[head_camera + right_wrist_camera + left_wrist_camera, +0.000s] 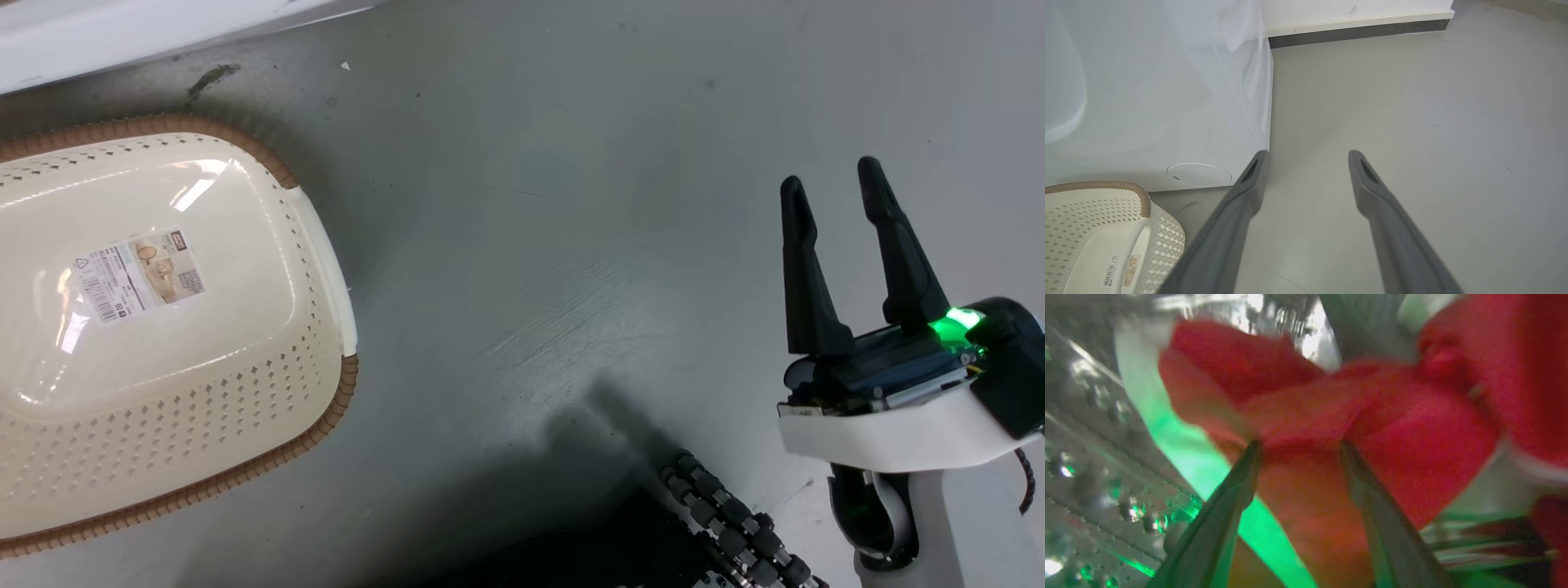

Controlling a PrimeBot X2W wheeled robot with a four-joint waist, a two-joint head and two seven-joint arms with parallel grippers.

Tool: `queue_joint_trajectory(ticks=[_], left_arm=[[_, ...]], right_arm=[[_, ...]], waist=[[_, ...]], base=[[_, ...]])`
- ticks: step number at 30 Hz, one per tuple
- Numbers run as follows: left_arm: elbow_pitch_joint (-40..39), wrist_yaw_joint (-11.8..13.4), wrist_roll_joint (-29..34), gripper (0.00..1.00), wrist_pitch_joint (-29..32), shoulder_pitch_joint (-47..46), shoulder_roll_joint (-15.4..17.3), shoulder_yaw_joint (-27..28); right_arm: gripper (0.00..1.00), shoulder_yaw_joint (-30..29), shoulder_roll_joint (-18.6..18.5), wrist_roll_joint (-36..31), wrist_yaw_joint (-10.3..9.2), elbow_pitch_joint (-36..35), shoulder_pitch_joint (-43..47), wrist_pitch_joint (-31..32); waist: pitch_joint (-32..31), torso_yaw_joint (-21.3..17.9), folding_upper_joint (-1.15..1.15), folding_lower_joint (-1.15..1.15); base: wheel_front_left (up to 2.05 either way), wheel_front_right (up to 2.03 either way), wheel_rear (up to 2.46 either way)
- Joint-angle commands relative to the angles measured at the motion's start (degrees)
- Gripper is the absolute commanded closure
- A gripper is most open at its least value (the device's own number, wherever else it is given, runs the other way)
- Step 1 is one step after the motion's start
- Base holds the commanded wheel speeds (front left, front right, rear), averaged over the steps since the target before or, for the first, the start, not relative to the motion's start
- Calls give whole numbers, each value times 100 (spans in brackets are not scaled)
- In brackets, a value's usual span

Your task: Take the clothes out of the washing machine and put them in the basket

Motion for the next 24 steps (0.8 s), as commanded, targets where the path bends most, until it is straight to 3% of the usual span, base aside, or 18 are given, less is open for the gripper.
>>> queue_joint_trajectory(ticks=[1,18,19,24], left_arm=[[127,7,-20,0,138,-72,41,-110],[592,7,-698,0,434,-232,-2,-864],[616,7,-715,100,383,-270,8,-883],[511,6,-918,100,273,-379,51,-1144]], right_arm=[[0,25,15,38,-5,-26,86,-14],[0,60,15,106,-5,-152,275,-14],[0,55,15,108,-6,-166,269,-14],[0,-23,16,132,-5,-156,276,-14]], waist=[[21,-31,0,-1],[149,-66,0,-1],[157,-67,0,-1],[196,-25,0,-1]], base=[[0,0,0],[0,0,0],[0,0,0],[0,0,0]])
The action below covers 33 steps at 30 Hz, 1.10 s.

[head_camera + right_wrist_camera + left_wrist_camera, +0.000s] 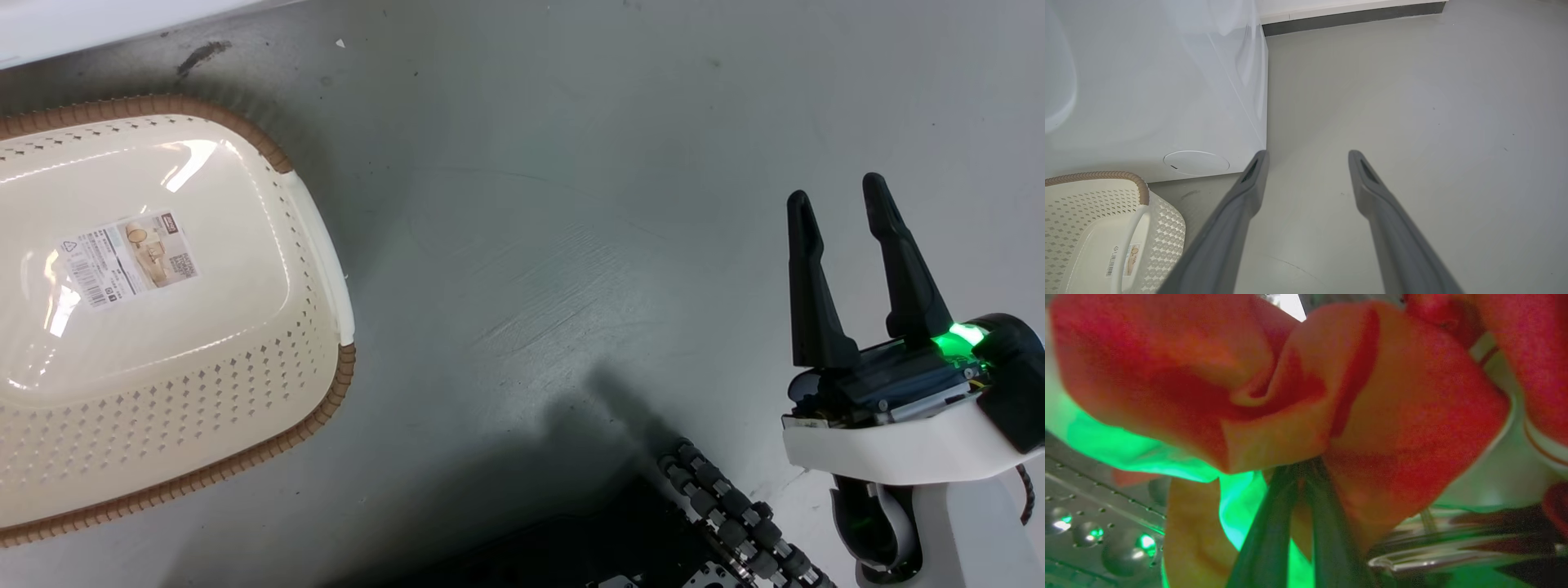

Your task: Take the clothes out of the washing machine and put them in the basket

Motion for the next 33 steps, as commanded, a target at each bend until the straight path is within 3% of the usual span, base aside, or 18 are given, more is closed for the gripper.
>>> queue_joint_trajectory(ticks=[1,6,19,33], left_arm=[[71,6,-31,100,-42,67,58,-74],[173,6,-73,100,-382,-60,80,-176],[218,6,272,100,-2100,-44,-3,-500],[627,224,-259,100,-4784,2290,-873,-398]], right_arm=[[0,-6,15,20,-5,12,-6,-14],[0,-30,15,15,-4,53,-100,-14],[0,-161,15,-333,-5,21,-556,-14],[0,-467,12,-785,-5,337,-464,-15]], waist=[[1,2,0,2],[-4,24,0,2],[-261,138,0,2],[-1691,929,0,2]], base=[[0,0,0],[0,0,0],[0,0,0],[0,0,0]])
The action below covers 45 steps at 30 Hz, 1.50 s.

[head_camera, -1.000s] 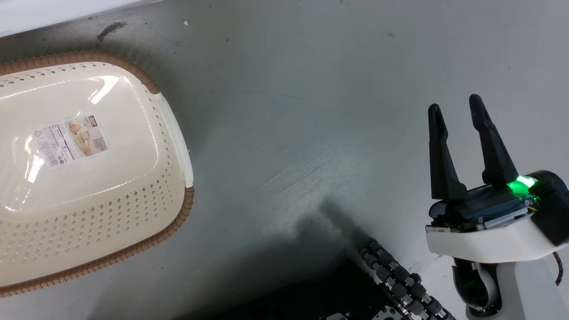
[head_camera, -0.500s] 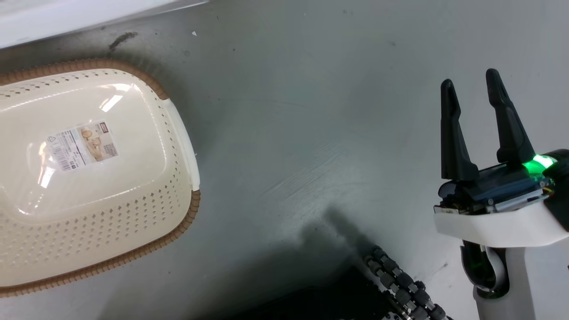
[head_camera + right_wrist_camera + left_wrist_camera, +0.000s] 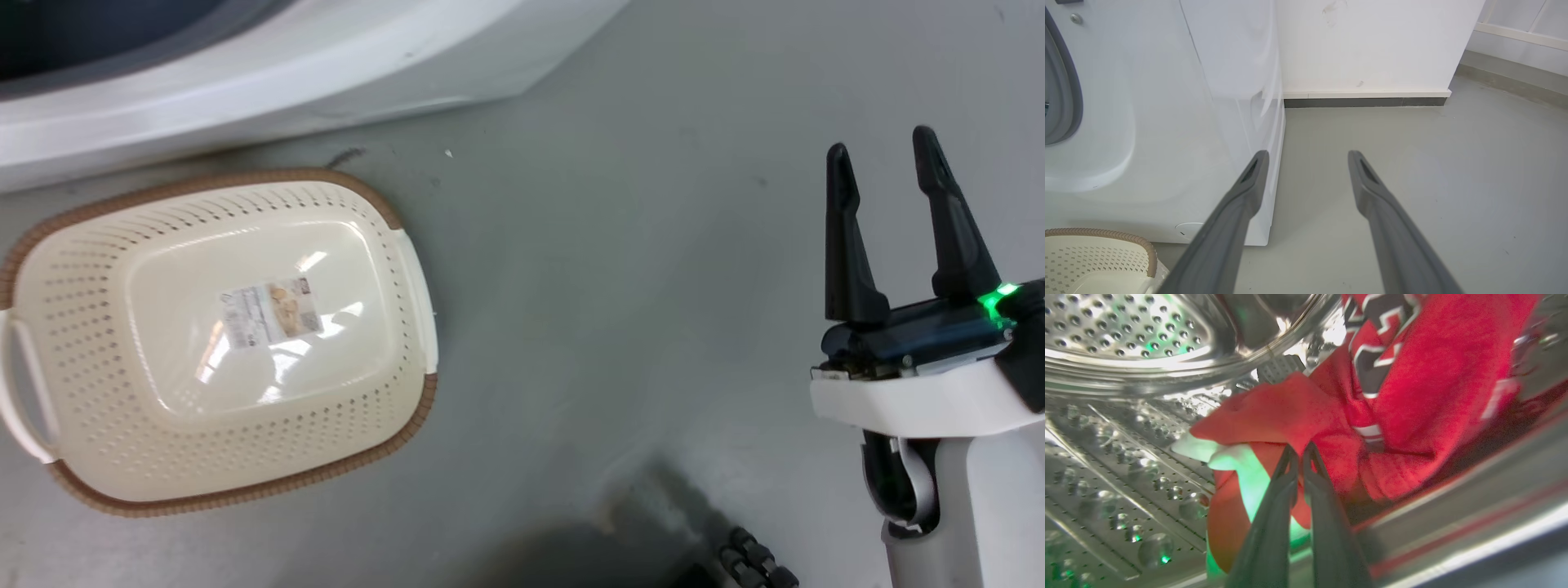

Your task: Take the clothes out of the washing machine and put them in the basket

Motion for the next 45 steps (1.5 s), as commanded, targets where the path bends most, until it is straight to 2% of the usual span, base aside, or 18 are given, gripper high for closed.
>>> queue_joint_trajectory(ticks=[1,8,15,23,29,31,32,39,45], left_arm=[[19,30,-63,100,-193,246,-63,34],[-57,198,-274,100,-1119,1136,-361,141],[-719,545,-237,100,-1434,1973,-410,333],[-2811,1127,35,100,-1441,3381,-221,1308],[-4211,1435,449,100,-1441,4541,-126,1638],[-4619,1577,535,100,-1442,4916,-127,1728],[-5118,1723,647,100,-1437,5411,-114,1777],[-5783,1897,748,100,-1436,6290,-178,1815],[-5531,1765,612,100,-1436,6832,-328,1711]], right_arm=[[0,-10,7,-47,-6,60,102,-14],[0,-42,8,-279,-6,199,293,-14],[0,-78,7,-432,-6,317,487,-14],[0,-146,8,-509,-6,456,690,-14],[0,-122,8,-530,-6,554,823,-14],[0,-104,8,-530,-6,574,855,-14],[0,-87,8,-550,-6,603,920,-14],[0,-118,8,-530,-6,603,972,-14],[0,-63,8,-529,-6,575,974,-14]], waist=[[-483,284,0,-1],[-1235,528,0,-1],[-1944,720,0,-1],[-2585,891,0,-1],[-2956,982,0,-1],[-3051,1000,0,-1],[-3152,1022,0,-1],[-3219,1048,0,-1],[-3085,1012,0,-1]], base=[[0,0,0],[0,0,0],[0,0,0],[0,0,0],[0,0,0],[0,0,0],[0,0,0],[0,0,0],[0,0,0]])
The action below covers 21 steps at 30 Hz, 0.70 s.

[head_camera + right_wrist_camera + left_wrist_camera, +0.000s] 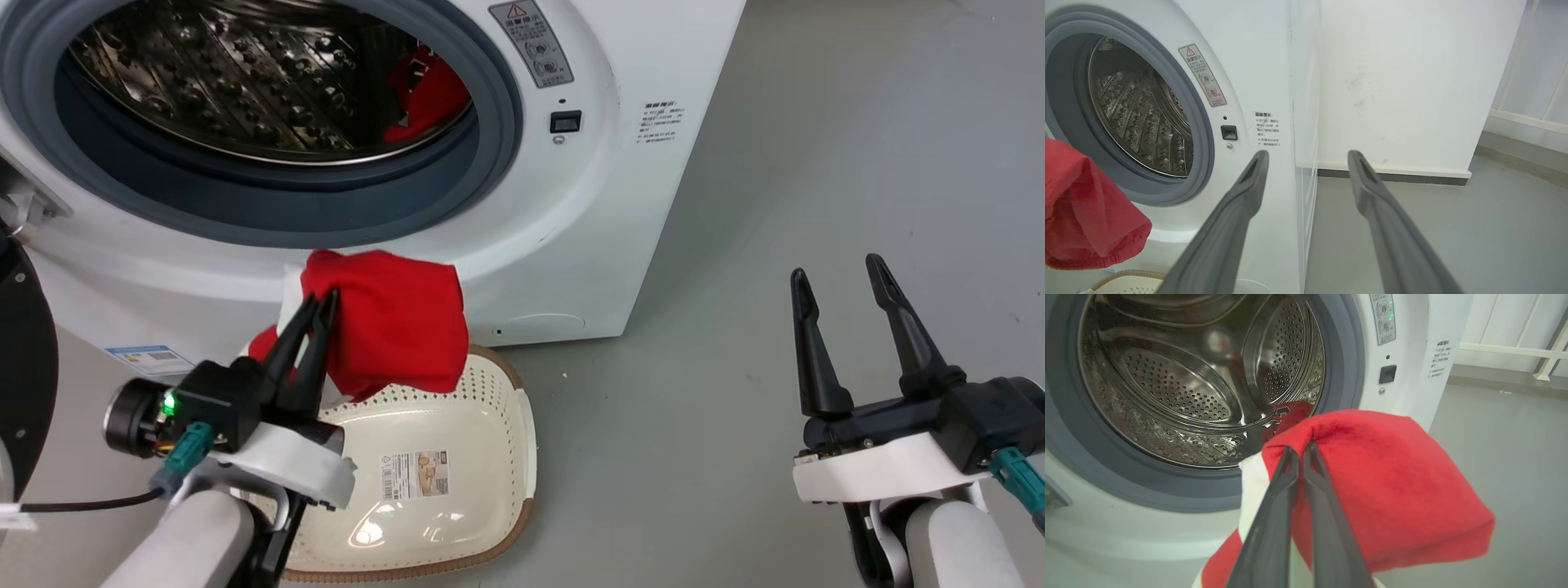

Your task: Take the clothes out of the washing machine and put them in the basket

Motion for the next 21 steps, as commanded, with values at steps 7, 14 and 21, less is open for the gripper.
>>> queue_joint_trajectory(ticks=[7,14,21], left_arm=[[1178,-479,-67,100,-15,-88,-365,-120],[2640,-975,144,100,-16,-645,-764,-14],[4129,-1363,286,100,-15,-1360,-1096,128]], right_arm=[[0,-56,8,-105,-6,-114,-79,-14],[0,-155,9,-180,-6,-294,-286,-14],[0,-247,8,-194,-6,-463,-451,-14]], waist=[[500,-84,0,1],[1250,-233,0,1],[1970,-415,0,1]], base=[[0,0,0],[0,0,0],[0,0,0]])
